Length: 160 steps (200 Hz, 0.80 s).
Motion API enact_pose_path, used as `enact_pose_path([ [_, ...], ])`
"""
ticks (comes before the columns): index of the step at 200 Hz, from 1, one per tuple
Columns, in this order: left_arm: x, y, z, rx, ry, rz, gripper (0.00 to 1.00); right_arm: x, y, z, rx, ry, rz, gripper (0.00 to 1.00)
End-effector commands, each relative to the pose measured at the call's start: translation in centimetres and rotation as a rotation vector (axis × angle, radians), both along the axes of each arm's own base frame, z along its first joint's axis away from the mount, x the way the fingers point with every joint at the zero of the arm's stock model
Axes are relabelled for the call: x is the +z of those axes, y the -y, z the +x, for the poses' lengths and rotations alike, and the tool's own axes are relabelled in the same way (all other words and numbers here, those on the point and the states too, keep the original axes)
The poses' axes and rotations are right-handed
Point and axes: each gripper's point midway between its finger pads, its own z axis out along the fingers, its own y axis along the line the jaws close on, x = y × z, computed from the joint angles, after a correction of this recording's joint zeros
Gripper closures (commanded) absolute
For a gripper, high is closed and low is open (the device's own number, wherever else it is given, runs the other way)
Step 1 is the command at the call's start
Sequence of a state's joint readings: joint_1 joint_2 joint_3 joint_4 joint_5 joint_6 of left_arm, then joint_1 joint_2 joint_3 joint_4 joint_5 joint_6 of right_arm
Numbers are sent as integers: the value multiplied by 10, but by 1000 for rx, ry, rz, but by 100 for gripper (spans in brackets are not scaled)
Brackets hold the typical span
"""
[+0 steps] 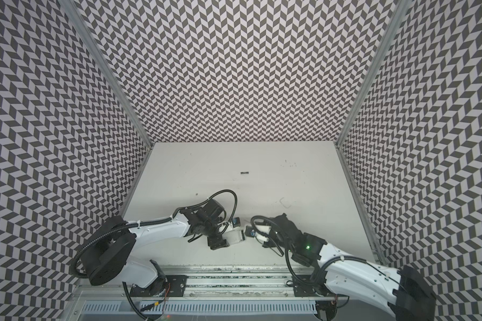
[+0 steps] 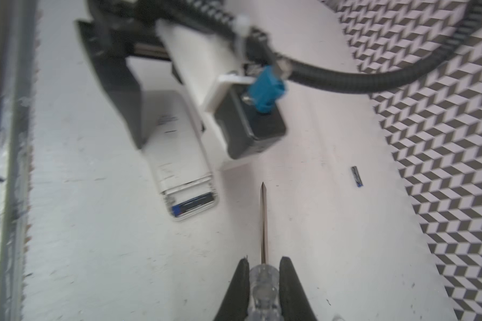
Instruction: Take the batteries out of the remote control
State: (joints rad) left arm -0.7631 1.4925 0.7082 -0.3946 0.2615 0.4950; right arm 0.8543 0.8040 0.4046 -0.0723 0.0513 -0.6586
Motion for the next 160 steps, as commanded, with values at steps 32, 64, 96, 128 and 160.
enact_pose_path([
  [32, 54, -34, 74, 305, 63, -94, 0, 104, 28, 118, -385, 8, 506, 100],
  [64, 99, -67, 114, 486, 140, -199, 0, 128, 17, 265, -552, -31, 708, 100],
  [96, 123, -89, 122, 561, 226, -238, 0, 89, -63, 433, -520, -97, 682, 100],
  [128, 129, -105, 119, 607, 250, -265, 0, 24, -86, 506, -524, -232, 1054, 100],
  [160, 132, -108, 121, 611, 250, -276, 0, -74, -77, 497, -668, -616, 1118, 100],
])
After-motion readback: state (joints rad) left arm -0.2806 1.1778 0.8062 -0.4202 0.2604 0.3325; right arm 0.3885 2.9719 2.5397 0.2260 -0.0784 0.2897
